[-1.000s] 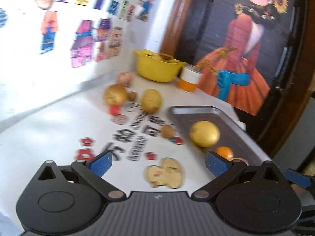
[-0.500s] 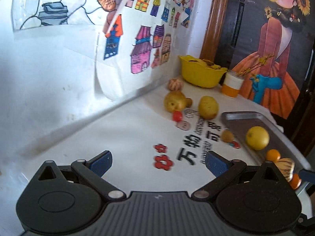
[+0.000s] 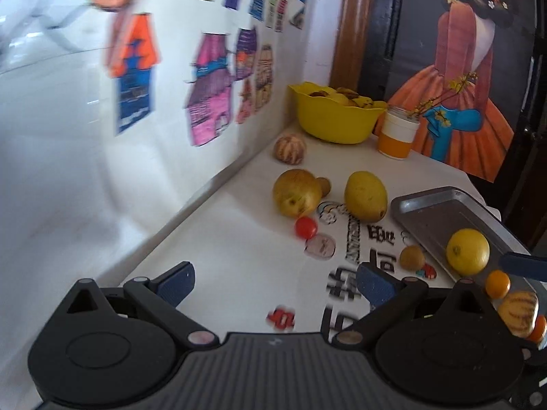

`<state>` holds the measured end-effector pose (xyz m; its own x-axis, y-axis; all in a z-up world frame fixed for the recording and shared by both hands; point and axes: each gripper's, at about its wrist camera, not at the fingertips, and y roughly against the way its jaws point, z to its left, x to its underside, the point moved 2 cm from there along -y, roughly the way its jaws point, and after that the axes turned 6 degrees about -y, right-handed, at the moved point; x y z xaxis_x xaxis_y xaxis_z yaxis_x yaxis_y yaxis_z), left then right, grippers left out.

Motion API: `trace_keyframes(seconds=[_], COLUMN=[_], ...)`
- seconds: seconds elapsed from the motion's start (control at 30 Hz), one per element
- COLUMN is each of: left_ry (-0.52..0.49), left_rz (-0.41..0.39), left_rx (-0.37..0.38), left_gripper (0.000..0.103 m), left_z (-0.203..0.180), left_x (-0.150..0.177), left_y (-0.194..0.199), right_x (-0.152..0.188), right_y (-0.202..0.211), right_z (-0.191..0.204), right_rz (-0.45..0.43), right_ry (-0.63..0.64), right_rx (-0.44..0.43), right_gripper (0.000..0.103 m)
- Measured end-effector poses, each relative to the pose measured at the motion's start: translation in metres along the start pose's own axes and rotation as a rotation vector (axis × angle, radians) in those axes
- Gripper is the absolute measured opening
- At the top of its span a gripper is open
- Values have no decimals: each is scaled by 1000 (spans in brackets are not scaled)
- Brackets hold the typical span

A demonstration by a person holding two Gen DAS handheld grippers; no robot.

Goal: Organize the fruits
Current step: 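Grasp the small brown kiwi with the right tool while the left tool grasps the cherry tomato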

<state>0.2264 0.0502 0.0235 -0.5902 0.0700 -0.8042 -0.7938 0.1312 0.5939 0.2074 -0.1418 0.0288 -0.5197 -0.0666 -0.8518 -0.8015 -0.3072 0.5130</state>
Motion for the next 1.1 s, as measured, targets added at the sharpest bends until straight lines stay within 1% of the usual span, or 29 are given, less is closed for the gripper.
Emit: trace_keyframes(seconds=[0.17,0.23,0.33,0.43,0.53,0.6,0.63,0.67,0.7,0.77,0.83,0.9,0.97,1.07,1.1], left_ry=[-25,-28,-26,-30,-38,-45,-50,-55,-60,-69,-85,-96,-108,-115,-116], left_rz=[23,35,41,45,47,48,42,36,34,29,27,24,20,23,23], left_rx=[25,37,65,88,100,102,97,94,93,98,106,111,112,114,112], left_gripper=[102,102,102,101,96,90,89,85,80,76,65,60,53,40,38], left_z=[-5,-7,-9,-11,-11,-11,-11,-12,-13,-14,-17,-19,-21,-22,-22], left_x=[-11,-13,-14,-15,-16,-16,-16,-16,-16,-16,-17,-17,-16,-17,-17], left_y=[-36,-49,-62,-72,-78,-81,-82,-82,-83,-84,-85,-87,-88,-89,-90], right_x=[-4,-4,-3,0,1,1,1,1,1,1,2,4,5,6,6], right_y=[-32,-43,-56,-64,-67,-68,-68,-69,-69,-71,-73,-73,-74,-74,-74], right_z=[-9,-12,-15,-18,-17,-17,-18,-17,-17,-16,-15,-14,-14,-15,-15], right_rz=[41,62,79,92,79,74,73,75,77,84,90,93,94,92,92], right_ry=[6,8,7,-6,3,1,2,11,20,41,70,86,95,93,93], right_rx=[27,32,39,46,65,66,68,74,78,86,104,112,115,108,105], right_gripper=[84,75,69,65,63,63,62,60,56,52,46,44,39,32,29])
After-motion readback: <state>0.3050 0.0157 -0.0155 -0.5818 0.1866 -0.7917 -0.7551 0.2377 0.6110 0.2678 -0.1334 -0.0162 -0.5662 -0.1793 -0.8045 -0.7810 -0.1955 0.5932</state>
